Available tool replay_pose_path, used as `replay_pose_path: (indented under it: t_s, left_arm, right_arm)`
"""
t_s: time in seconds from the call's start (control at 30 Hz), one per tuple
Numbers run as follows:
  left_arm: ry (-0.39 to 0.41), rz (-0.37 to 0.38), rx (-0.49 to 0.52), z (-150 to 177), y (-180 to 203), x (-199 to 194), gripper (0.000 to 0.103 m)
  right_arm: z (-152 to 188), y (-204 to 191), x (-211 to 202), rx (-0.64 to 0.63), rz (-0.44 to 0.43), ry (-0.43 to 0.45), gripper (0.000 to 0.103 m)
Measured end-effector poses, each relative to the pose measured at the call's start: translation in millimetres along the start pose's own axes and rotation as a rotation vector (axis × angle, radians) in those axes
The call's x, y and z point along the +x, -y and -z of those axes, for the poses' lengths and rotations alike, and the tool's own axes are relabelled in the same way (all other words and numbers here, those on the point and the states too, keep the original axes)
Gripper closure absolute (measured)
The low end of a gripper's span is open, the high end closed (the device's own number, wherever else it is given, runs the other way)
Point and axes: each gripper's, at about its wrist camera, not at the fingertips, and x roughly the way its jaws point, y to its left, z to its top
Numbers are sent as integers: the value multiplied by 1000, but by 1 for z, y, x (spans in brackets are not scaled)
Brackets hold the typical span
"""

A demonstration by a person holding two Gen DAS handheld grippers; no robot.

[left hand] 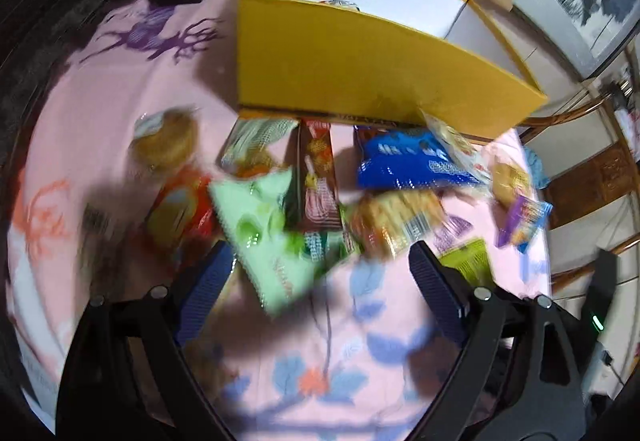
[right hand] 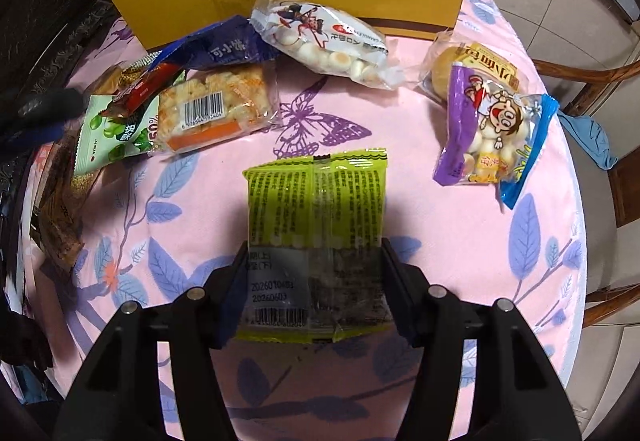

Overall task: Organize snacks
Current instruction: 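Grasp the green snack packet with the right tool while the left tool grasps the brown chocolate wafer bar, then carry the green packet with the right tool while the left tool carries the chocolate bar into the box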

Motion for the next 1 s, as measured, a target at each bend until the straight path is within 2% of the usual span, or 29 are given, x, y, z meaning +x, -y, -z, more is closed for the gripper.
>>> replay_pose_path:
  t_s: [0.07, 0.13, 0.2, 0.33, 0.4, 0.43, 0.47, 0.5, 0.6, 0.77, 1.0]
  left_arm:
    - [-22, -42, 9, -10, 2, 18, 13]
    - [-47, -58, 5, -16, 1, 31, 19]
    - [-44, -73, 15, -22, 3, 38, 27]
    - [-54, -116, 39, -29, 5, 52, 30]
    - [-52, -145, 58, -31, 8, 58, 35]
    - [-48, -153, 61, -31, 9, 59, 45]
    - [-45, -141, 62, -32, 9, 60, 80]
    - [-58, -99, 53, -32, 10, 62, 79]
    - [-46, -111, 81, -27, 15, 61, 80]
    - [-23, -32, 7, -21, 1, 40, 80]
    - [8, 16, -9, -3, -2, 4, 80]
  right_arm:
    - [0, 0, 0, 11, -6, -3, 41]
    - [1, 1, 0, 16, -10, -3, 41]
    - [1, 1, 0, 21, -13, -2, 41]
    - [1, 4, -1, 33, -12, -4, 41]
    - [1, 4, -1, 35, -11, -6, 41]
    - [0, 4, -1, 37, -12, -8, 41]
    - [-2, 5, 0, 38, -13, -9, 41]
    - [-3, 5, 0, 39, -14, -10, 41]
    - [-5, 5, 2, 40, -17, -9, 41]
    - [-7, 7, 2, 46, -24, -6, 41]
    - [-3, 8, -1, 52, -26, 8, 42]
